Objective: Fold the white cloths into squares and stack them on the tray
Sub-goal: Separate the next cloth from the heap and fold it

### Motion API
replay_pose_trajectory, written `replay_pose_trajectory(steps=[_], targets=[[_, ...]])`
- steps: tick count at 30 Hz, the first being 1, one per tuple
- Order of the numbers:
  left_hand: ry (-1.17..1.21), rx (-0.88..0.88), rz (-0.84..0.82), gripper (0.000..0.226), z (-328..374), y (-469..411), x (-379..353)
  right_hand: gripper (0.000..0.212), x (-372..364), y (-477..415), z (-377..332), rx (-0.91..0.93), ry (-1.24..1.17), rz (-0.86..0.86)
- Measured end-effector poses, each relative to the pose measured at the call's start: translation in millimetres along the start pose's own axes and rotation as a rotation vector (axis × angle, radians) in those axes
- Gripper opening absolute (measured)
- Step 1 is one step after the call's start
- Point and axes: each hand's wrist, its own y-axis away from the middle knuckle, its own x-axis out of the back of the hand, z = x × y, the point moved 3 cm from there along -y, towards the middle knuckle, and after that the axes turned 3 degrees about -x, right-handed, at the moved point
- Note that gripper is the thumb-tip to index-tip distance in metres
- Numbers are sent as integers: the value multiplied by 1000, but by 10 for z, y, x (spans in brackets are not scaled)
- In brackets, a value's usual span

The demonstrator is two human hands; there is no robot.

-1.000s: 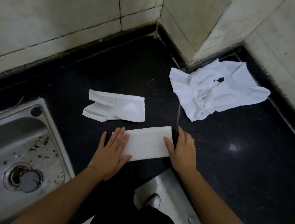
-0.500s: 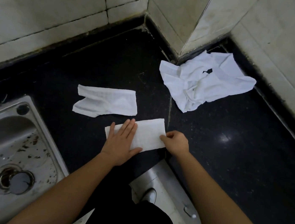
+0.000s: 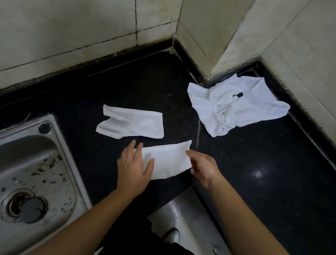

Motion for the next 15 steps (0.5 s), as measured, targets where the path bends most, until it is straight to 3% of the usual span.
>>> replay_pose_trajectory(steps=[2, 4, 6, 10, 15], targets=[[219, 329, 64, 55, -201, 84, 101, 19, -156, 56, -29, 109, 21, 1], [533, 620, -14, 43, -380, 109, 94, 20, -341, 92, -21, 208, 72, -18], [835, 803, -60, 34, -531, 132, 90, 22, -604, 127, 16, 284, 208, -40], [1059, 864, -103, 25, -655, 157, 142, 21, -1086, 128, 164, 389, 562, -70], [1129, 854, -136, 25, -670, 185, 173, 24, -1379, 35, 328, 369, 698, -114]])
